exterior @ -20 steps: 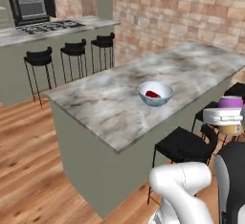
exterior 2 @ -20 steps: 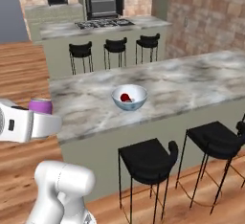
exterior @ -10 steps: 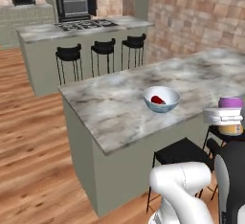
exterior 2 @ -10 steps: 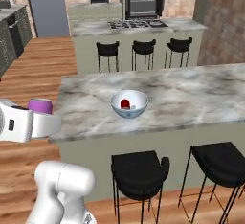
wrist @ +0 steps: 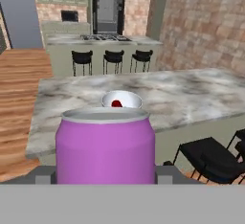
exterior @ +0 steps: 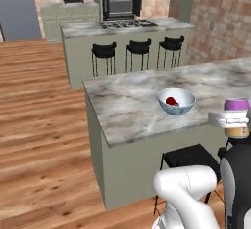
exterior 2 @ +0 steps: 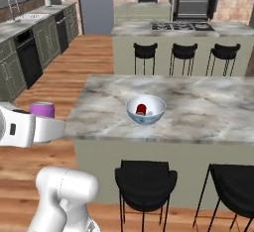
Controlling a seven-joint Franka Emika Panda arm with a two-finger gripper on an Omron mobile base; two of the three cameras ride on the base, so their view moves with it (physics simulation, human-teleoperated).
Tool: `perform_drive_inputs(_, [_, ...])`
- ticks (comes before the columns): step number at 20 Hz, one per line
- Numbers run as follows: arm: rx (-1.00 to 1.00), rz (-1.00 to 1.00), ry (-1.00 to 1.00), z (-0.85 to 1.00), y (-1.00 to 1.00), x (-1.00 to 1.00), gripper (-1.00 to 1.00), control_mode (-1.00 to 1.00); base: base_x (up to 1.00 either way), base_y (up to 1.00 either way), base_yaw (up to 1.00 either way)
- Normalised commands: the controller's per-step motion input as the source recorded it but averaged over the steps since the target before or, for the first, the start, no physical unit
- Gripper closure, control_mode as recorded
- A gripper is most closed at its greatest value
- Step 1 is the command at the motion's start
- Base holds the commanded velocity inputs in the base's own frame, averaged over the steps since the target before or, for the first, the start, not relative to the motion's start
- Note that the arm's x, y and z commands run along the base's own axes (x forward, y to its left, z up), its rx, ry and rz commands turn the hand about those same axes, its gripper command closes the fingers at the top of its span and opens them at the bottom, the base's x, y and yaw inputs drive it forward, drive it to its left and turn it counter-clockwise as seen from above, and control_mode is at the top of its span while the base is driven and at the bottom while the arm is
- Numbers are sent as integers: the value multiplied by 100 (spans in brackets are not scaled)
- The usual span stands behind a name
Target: Open the fridge, grab two sodas, and place both sodas inside the bowl with ice on the dining counter.
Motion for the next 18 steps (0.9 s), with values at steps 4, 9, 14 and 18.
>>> perform_drive_inputs(4, [0,0,0,0,0,0,100,100,-30,-84,35])
perform_drive_inputs(9, [0,0,0,0,0,0,100,100,-66,-84,28])
perform_drive_inputs(14, [0,0,0,0,0,0,100,100,23,-72,18])
perform_drive_inputs(18, [0,0,0,0,0,0,100,100,94,-27,21])
